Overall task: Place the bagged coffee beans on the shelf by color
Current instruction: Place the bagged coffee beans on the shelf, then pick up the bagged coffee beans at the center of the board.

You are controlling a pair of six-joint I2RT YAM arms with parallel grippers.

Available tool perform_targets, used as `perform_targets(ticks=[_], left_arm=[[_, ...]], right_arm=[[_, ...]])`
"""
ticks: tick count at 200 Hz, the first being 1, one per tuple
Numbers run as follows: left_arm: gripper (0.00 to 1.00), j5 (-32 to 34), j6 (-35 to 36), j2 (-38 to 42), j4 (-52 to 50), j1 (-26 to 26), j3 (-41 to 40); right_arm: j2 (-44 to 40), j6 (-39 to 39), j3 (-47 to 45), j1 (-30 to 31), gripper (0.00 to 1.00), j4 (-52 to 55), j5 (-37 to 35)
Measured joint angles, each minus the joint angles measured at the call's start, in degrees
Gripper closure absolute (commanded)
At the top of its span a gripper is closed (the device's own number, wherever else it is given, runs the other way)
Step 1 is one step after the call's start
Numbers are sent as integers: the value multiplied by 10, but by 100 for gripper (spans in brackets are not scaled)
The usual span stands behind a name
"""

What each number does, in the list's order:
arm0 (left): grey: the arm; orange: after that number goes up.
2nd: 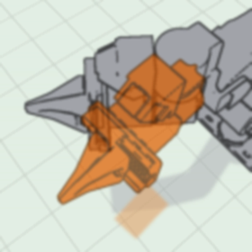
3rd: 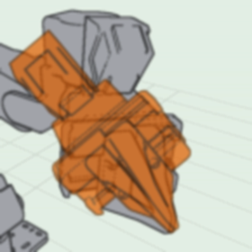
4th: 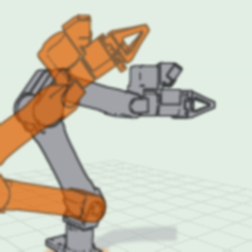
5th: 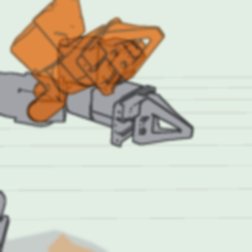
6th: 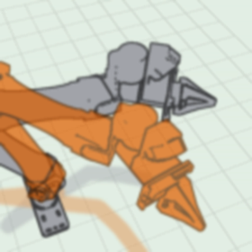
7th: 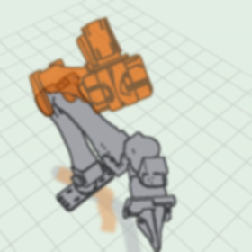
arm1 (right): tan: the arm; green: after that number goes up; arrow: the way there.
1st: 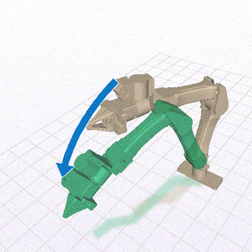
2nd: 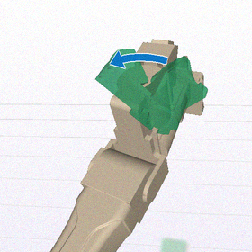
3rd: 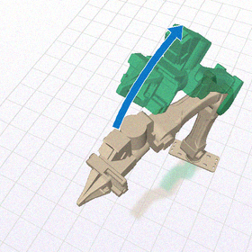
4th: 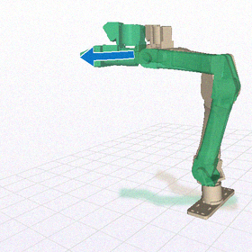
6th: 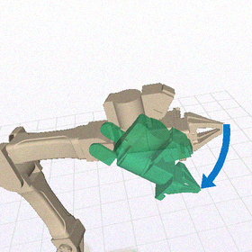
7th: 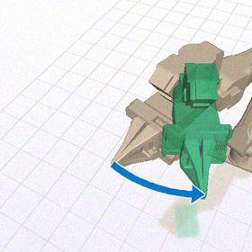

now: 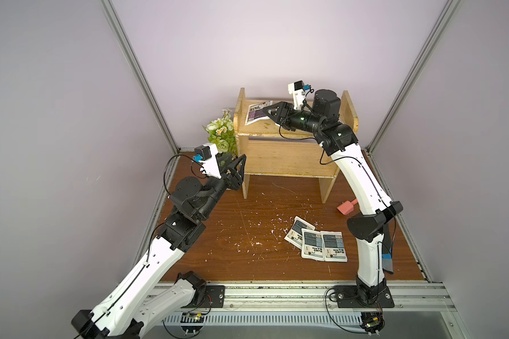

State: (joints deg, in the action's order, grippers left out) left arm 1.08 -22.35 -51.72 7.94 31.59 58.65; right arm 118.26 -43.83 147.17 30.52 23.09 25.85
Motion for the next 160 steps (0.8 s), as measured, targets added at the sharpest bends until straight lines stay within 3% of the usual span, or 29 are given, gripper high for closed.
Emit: perform_targets(ticks=[77, 117, 137, 160], left_arm=[[43, -8, -1, -6, 18, 0, -10], [43, -8, -1, -12, 26, 0, -13], [43, -8, 1, -18, 26, 0, -13], [43, -10, 8, -24, 23, 0, -19]], right_arm=[[-36, 19, -8, 1, 37, 57, -44], [-67, 87, -26, 10, 37, 93, -99], [-132, 150, -103, 25, 36, 91, -130], [-266, 214, -282, 38, 35, 65, -173]])
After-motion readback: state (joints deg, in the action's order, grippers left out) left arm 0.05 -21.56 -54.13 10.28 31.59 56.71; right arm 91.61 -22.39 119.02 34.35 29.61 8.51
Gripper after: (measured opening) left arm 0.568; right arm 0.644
